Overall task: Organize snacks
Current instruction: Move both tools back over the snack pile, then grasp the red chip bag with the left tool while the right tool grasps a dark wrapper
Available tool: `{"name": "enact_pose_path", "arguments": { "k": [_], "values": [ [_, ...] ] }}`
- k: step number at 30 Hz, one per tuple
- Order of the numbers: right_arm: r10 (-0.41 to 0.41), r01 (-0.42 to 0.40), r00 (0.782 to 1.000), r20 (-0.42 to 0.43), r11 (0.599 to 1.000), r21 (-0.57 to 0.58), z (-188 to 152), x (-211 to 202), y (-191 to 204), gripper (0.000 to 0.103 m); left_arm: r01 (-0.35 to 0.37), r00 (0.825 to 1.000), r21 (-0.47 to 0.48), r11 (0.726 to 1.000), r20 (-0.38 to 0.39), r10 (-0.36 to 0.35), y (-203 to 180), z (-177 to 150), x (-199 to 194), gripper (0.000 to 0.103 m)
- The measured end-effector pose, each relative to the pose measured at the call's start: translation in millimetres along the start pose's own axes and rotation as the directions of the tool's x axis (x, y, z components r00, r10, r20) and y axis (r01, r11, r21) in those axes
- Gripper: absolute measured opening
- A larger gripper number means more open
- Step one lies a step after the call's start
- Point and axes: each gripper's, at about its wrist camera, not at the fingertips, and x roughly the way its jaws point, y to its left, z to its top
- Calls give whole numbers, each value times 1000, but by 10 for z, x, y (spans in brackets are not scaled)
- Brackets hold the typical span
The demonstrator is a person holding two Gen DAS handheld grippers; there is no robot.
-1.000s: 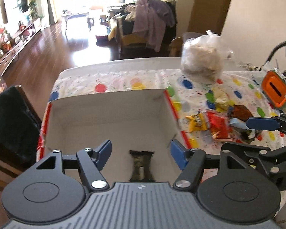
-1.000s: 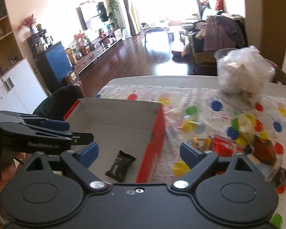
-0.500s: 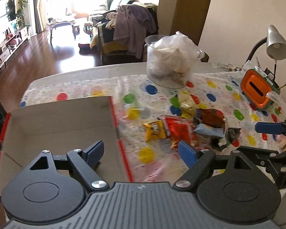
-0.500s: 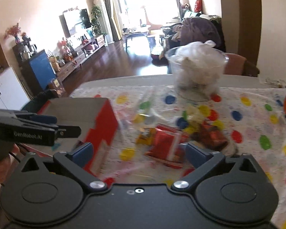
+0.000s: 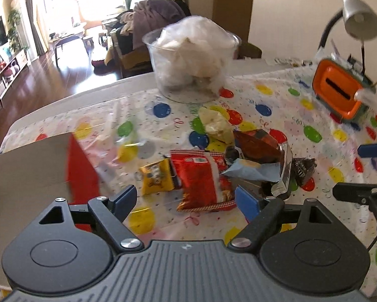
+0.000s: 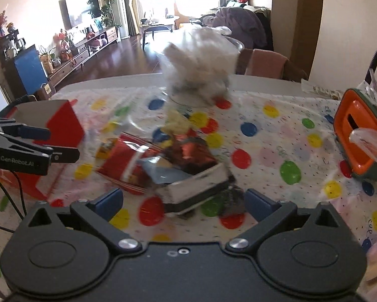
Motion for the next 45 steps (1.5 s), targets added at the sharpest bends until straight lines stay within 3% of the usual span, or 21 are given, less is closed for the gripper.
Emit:
{"name": "enact_pose_path", "arguments": {
  "k": [6, 15, 21, 29, 37, 41, 45],
  "values": [
    [-14, 13, 999, -45, 1000, -25, -87, 301, -293, 103, -31, 996, 58, 998, -78, 35, -263, 41, 418, 85],
    [-15, 13, 992, -124, 1000, -15, -147, 796, -653, 98, -51, 973, 20, 998, -225, 54, -352, 176, 963, 85],
    [-9, 9, 988, -153, 1000, -2, -155, 999, -748, 93, -88, 956, 78, 993, -273, 106, -467, 242, 1207, 85],
    [10, -5, 985, -169, 1000, 31, -139, 1178, -803, 78, -87, 941, 73, 994, -321, 106, -448, 289, 1397, 85],
    [-11, 15, 987, -162, 1000, 25, -172, 1171, -808, 55, -73, 938, 68, 995, -334, 92, -437, 279, 1456, 85],
    [-18, 23, 987, -157, 999, 36, -183, 1144, -805, 49, -66, 932, 36, 997, -355, 74, -406, 284, 1448, 74],
    [-38, 44, 988, -149, 998, 37, -202, 1103, -786, 41, -69, 932, 26, 997, -354, 74, -389, 282, 1420, 70]
  ]
}}
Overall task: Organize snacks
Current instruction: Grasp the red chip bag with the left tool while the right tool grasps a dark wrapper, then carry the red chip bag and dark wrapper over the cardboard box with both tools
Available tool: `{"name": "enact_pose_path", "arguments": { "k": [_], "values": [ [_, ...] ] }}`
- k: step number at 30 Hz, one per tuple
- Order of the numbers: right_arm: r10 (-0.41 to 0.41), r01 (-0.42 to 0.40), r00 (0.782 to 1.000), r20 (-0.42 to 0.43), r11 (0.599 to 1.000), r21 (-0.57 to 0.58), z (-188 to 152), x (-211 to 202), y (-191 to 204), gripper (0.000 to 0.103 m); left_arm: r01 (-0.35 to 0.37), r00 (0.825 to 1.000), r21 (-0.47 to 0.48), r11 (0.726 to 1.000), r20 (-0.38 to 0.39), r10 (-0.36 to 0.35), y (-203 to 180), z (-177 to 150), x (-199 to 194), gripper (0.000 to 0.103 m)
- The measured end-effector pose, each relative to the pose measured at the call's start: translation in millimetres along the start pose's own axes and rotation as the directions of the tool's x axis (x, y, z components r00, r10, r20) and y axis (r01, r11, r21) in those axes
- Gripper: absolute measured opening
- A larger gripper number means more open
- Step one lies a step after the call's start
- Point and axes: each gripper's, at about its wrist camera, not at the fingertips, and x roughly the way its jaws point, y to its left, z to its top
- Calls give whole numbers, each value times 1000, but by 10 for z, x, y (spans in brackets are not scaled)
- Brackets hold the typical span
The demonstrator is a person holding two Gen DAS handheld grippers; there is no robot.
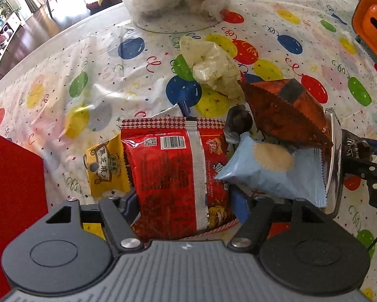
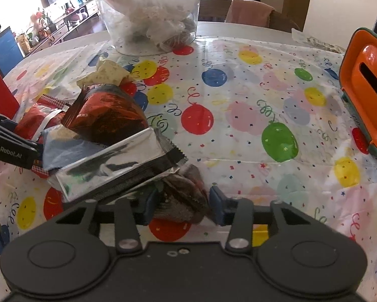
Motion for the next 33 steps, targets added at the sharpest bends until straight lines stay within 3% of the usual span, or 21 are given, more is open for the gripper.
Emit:
{"name": "enact_pose_path", "arguments": {
  "k": [7, 19, 33],
  "values": [
    [-15, 14, 1000, 8, 999, 47, -74, -106, 2, 33, 35, 999, -55, 998, 0, -35, 143, -80, -36, 69],
    [-18, 14, 999, 34, 992, 123, -254, -481, 54, 32, 101, 995, -131, 986, 34, -97, 404, -318, -259, 69],
    [32, -50, 990, 135, 991, 125, -146, -1132, 579, 32, 181, 975, -126, 975, 156, -161, 673, -604, -998, 69]
  ]
}}
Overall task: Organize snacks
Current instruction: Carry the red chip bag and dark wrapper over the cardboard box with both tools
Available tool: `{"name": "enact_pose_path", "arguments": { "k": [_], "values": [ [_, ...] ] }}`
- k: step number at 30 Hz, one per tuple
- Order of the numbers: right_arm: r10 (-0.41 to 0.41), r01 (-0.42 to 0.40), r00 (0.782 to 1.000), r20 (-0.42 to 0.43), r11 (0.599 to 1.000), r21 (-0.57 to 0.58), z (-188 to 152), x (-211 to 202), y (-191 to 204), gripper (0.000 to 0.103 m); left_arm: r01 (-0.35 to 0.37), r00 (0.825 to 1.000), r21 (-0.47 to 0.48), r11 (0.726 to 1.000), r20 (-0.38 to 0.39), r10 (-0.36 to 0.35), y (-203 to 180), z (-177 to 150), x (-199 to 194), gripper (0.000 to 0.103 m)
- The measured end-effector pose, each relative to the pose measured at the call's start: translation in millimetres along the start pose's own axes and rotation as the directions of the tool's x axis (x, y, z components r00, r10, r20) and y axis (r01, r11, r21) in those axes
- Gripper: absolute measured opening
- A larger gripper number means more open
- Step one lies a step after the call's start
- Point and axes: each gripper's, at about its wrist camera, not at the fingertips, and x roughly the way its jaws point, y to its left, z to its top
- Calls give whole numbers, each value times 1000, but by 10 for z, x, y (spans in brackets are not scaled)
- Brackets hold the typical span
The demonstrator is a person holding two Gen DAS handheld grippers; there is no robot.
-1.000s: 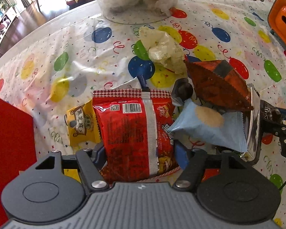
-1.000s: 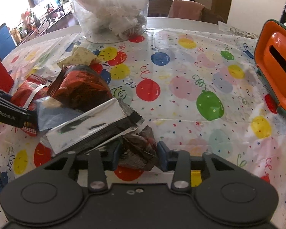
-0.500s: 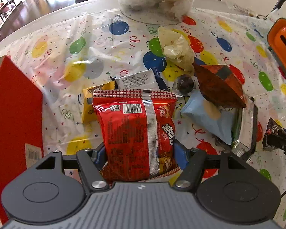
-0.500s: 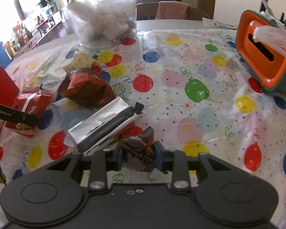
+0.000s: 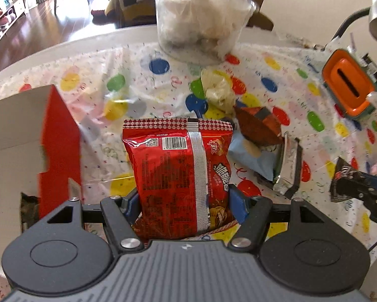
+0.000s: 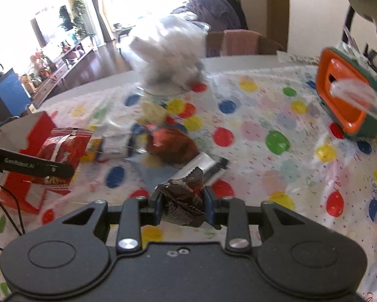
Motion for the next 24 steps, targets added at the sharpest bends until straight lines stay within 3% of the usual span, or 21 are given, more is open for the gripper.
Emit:
{"name": "enact_pose_path", "arguments": {
  "k": [13, 24],
  "values": [
    [112, -108, 993, 37, 989, -96, 199, -192, 1046, 32, 28, 997, -35, 999, 71, -25, 591, -195, -712, 69],
    [204, -194, 978, 38, 965, -177, 349, 8, 1991, 32, -22, 995, -110, 994, 98, 33, 1387, -348, -1074, 69]
  ]
}}
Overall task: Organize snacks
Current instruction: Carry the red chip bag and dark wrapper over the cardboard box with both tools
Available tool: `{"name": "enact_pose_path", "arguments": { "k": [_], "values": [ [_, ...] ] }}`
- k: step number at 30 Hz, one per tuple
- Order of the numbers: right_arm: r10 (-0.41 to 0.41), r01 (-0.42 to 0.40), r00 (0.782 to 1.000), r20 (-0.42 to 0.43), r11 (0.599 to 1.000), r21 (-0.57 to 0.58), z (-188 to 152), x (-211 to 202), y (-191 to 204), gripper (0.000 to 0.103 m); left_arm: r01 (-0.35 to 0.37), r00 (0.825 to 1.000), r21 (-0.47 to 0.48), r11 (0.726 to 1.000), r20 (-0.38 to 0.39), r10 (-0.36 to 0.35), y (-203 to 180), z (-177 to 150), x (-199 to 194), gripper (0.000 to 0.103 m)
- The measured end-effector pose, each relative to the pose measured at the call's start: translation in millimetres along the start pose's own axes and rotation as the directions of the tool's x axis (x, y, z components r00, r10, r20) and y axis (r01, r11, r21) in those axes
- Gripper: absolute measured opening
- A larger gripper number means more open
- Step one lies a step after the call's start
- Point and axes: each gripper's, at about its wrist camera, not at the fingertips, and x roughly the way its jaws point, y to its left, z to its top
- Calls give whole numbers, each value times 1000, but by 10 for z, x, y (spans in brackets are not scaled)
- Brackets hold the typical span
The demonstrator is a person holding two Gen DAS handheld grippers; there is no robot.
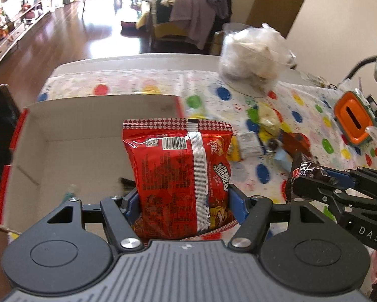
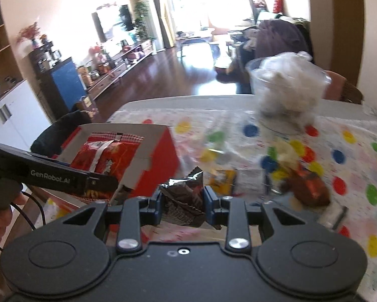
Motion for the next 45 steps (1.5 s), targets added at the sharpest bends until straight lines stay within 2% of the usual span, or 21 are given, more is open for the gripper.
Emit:
{"name": "enact_pose_path", "arguments": {
  "k": [12, 21, 33, 45],
  "values": [
    [79, -82, 996, -46, 994, -69, 274, 625, 778, 32, -96, 995, -63, 993, 0, 96, 881, 104, -27, 69],
    [69, -80, 989, -129, 994, -80, 303, 1215, 1102, 32, -174, 982, -69, 982, -80, 169, 1384, 200, 248, 69],
    [31, -59, 969, -246, 993, -104, 230, 1747, 1338, 32, -212, 962, -29, 977, -181, 203, 1534, 249, 591, 69],
    [-5, -39, 955, -298, 989, -140, 100, 1853, 1362, 32, -225, 945, 9, 974, -239, 221, 1484, 199, 787, 69]
  ]
}}
